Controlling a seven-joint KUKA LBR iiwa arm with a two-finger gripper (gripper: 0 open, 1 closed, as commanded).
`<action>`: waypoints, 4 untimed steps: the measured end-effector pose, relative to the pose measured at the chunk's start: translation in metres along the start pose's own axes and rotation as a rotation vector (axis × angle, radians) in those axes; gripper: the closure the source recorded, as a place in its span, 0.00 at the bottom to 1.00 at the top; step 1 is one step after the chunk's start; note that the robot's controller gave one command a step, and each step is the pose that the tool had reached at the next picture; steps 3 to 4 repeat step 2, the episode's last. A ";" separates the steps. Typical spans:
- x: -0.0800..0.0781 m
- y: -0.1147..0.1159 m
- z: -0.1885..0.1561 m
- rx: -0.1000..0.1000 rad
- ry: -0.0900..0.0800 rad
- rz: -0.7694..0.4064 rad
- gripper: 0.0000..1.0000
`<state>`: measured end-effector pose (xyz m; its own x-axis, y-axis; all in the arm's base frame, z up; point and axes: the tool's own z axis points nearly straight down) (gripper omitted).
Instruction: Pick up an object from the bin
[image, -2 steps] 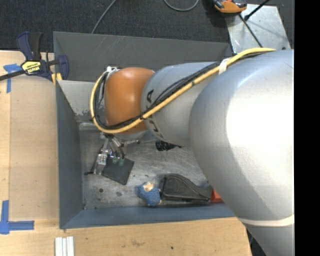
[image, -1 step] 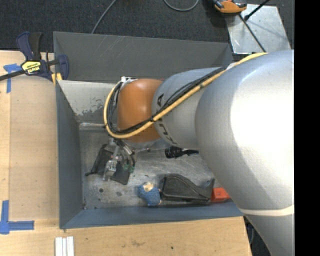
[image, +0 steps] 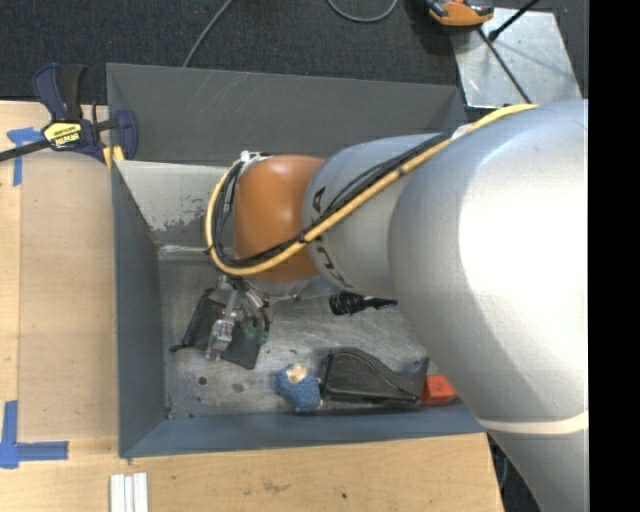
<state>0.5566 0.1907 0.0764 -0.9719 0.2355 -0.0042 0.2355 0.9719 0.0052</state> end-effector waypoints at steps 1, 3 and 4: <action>-0.004 0.000 -0.003 -0.004 -0.011 0.003 1.00; -0.007 0.001 -0.090 0.000 -0.005 0.002 1.00; -0.007 0.001 -0.090 0.000 -0.005 0.002 1.00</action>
Offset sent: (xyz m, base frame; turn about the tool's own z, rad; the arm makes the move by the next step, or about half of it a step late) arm 0.0000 0.0000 0.0000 0.0000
